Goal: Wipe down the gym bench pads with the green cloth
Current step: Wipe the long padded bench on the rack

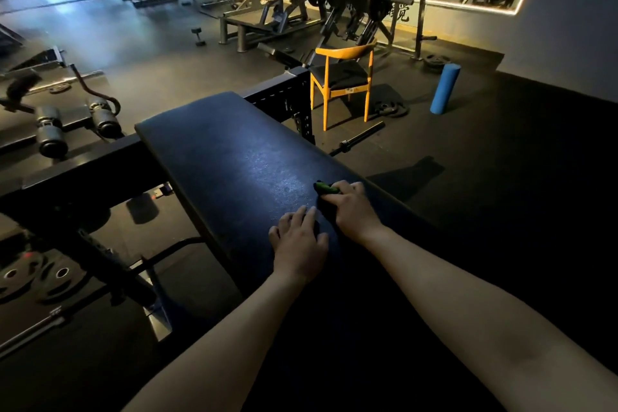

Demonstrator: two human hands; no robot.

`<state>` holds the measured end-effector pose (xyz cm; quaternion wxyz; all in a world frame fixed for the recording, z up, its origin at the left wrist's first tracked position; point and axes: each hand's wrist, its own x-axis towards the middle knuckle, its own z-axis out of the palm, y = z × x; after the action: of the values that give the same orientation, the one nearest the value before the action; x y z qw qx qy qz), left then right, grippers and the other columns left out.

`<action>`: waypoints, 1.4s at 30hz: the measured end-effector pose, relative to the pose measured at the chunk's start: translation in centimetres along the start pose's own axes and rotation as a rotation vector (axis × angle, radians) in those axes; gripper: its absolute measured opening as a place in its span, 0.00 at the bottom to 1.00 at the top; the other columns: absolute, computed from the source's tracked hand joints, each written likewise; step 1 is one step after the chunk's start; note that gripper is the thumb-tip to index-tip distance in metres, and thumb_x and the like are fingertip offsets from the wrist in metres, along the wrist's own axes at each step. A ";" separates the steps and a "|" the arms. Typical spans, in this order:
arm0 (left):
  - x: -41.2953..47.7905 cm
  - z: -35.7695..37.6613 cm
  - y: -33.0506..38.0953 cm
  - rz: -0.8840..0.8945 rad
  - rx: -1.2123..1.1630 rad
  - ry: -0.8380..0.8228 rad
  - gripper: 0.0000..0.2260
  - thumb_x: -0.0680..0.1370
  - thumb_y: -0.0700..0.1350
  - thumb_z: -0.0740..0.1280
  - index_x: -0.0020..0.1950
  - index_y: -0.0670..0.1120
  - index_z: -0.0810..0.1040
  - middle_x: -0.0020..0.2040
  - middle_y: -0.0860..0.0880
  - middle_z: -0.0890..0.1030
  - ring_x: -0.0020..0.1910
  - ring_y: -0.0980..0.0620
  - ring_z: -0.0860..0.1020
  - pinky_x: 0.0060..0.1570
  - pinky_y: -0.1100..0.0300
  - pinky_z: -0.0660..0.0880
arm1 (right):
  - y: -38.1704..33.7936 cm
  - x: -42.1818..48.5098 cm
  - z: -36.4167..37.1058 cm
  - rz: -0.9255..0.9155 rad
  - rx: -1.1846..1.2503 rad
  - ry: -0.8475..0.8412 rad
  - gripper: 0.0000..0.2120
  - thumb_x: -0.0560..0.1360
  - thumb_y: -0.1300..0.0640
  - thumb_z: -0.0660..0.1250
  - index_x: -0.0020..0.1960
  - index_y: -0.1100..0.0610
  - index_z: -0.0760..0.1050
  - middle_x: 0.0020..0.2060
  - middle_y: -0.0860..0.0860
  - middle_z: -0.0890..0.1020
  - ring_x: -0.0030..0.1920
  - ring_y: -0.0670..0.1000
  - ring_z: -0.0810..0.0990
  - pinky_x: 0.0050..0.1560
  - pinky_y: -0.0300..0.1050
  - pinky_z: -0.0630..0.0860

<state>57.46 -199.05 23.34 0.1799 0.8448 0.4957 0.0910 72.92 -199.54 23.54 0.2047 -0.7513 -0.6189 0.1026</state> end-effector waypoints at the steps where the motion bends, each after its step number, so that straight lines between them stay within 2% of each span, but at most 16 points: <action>1: 0.3 0.4 0.7 0.027 0.012 -0.022 0.28 0.81 0.54 0.57 0.81 0.53 0.57 0.81 0.51 0.56 0.78 0.49 0.51 0.74 0.45 0.48 | 0.7 0.1 -0.6 0.037 -0.002 0.011 0.17 0.81 0.60 0.58 0.66 0.53 0.77 0.63 0.52 0.71 0.62 0.58 0.64 0.63 0.51 0.69; 5: 1.0 1.7 1.1 0.073 0.057 -0.053 0.26 0.81 0.56 0.54 0.80 0.57 0.57 0.81 0.51 0.54 0.77 0.50 0.48 0.73 0.44 0.44 | 3.7 0.1 -2.6 0.178 0.019 0.063 0.16 0.80 0.59 0.59 0.65 0.55 0.78 0.65 0.54 0.70 0.63 0.60 0.64 0.64 0.50 0.66; 11: 1.1 2.1 1.0 0.072 0.055 -0.033 0.26 0.81 0.57 0.55 0.79 0.58 0.58 0.81 0.52 0.55 0.77 0.49 0.50 0.73 0.44 0.44 | 6.9 0.7 -3.2 0.509 0.064 0.171 0.21 0.79 0.67 0.55 0.69 0.58 0.74 0.68 0.58 0.67 0.63 0.62 0.64 0.64 0.50 0.66; 13: 1.2 2.1 1.0 0.072 0.057 -0.027 0.26 0.80 0.57 0.55 0.79 0.57 0.58 0.81 0.52 0.55 0.77 0.49 0.50 0.73 0.44 0.44 | 6.7 0.7 -3.0 0.559 0.084 0.190 0.21 0.79 0.67 0.55 0.69 0.57 0.74 0.67 0.59 0.67 0.63 0.62 0.64 0.63 0.50 0.66; 17: 1.2 2.3 1.0 0.065 0.064 -0.012 0.25 0.80 0.57 0.55 0.78 0.58 0.58 0.81 0.52 0.55 0.77 0.49 0.50 0.73 0.44 0.45 | 4.2 -0.1 -1.8 0.452 0.061 0.229 0.19 0.79 0.66 0.55 0.65 0.58 0.77 0.63 0.59 0.70 0.61 0.60 0.65 0.57 0.44 0.63; 22: 1.4 2.3 0.8 0.083 0.072 -0.016 0.27 0.81 0.57 0.54 0.79 0.56 0.57 0.81 0.52 0.55 0.77 0.49 0.50 0.74 0.44 0.46 | 1.4 -1.0 -0.1 0.181 0.100 0.140 0.20 0.80 0.62 0.57 0.67 0.52 0.77 0.63 0.56 0.75 0.59 0.60 0.70 0.60 0.45 0.65; 26: 1.2 2.2 0.8 0.098 0.061 -0.015 0.27 0.81 0.57 0.53 0.80 0.53 0.57 0.81 0.51 0.55 0.77 0.49 0.50 0.75 0.45 0.46 | 1.2 -2.3 -0.2 0.034 0.157 0.079 0.19 0.78 0.61 0.60 0.66 0.52 0.79 0.61 0.55 0.77 0.57 0.59 0.73 0.62 0.47 0.69; 28: 1.2 2.2 0.9 0.090 0.062 -0.007 0.26 0.81 0.57 0.54 0.79 0.56 0.57 0.81 0.52 0.56 0.77 0.49 0.50 0.74 0.45 0.46 | 2.2 -2.4 -0.7 0.091 0.163 0.198 0.19 0.77 0.64 0.61 0.66 0.54 0.78 0.61 0.58 0.77 0.57 0.62 0.74 0.61 0.50 0.70; 30: 1.1 2.2 1.0 0.084 0.068 0.000 0.26 0.80 0.57 0.55 0.79 0.58 0.59 0.81 0.52 0.57 0.76 0.49 0.52 0.74 0.45 0.46 | 3.8 -2.3 -1.6 0.270 0.120 0.316 0.21 0.78 0.66 0.59 0.69 0.55 0.75 0.64 0.60 0.75 0.60 0.63 0.72 0.61 0.51 0.68; 31: 1.1 2.2 1.0 0.083 0.068 0.002 0.25 0.80 0.56 0.55 0.78 0.58 0.59 0.81 0.52 0.57 0.76 0.48 0.52 0.74 0.45 0.46 | 4.7 -2.3 -2.0 0.382 0.080 0.312 0.21 0.79 0.63 0.59 0.72 0.54 0.72 0.66 0.59 0.73 0.63 0.62 0.70 0.64 0.51 0.67; 34: 1.1 2.2 1.0 0.084 0.062 0.010 0.25 0.80 0.57 0.56 0.78 0.58 0.60 0.80 0.52 0.58 0.76 0.48 0.52 0.74 0.44 0.46 | 6.2 -2.7 -3.0 0.627 -0.078 0.134 0.25 0.81 0.44 0.60 0.75 0.50 0.64 0.69 0.57 0.69 0.69 0.60 0.64 0.68 0.57 0.60; 36: 1.2 2.2 1.0 0.082 0.062 0.013 0.25 0.80 0.57 0.56 0.78 0.58 0.60 0.80 0.52 0.58 0.76 0.48 0.52 0.74 0.44 0.46 | 5.8 -3.0 -2.9 0.617 -0.127 0.090 0.28 0.79 0.39 0.61 0.74 0.52 0.65 0.68 0.58 0.69 0.69 0.60 0.63 0.68 0.56 0.62; 40: 1.2 2.4 1.0 0.078 0.067 0.016 0.26 0.80 0.57 0.56 0.78 0.57 0.61 0.80 0.52 0.58 0.76 0.48 0.52 0.74 0.44 0.46 | 3.8 -3.3 -1.9 0.520 -0.110 0.195 0.18 0.80 0.55 0.60 0.69 0.55 0.71 0.65 0.60 0.70 0.63 0.60 0.67 0.63 0.51 0.67; 42: 1.2 2.3 1.0 0.076 0.070 0.018 0.26 0.80 0.57 0.56 0.78 0.57 0.61 0.80 0.52 0.58 0.76 0.48 0.53 0.74 0.44 0.46 | 1.9 -3.5 -0.9 0.455 -0.050 0.214 0.19 0.78 0.59 0.60 0.69 0.54 0.73 0.63 0.59 0.72 0.62 0.60 0.68 0.62 0.49 0.66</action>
<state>59.66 -199.00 21.57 0.1419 0.8680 0.4677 0.0880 74.27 -203.41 23.20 0.2222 -0.8827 -0.4109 0.0505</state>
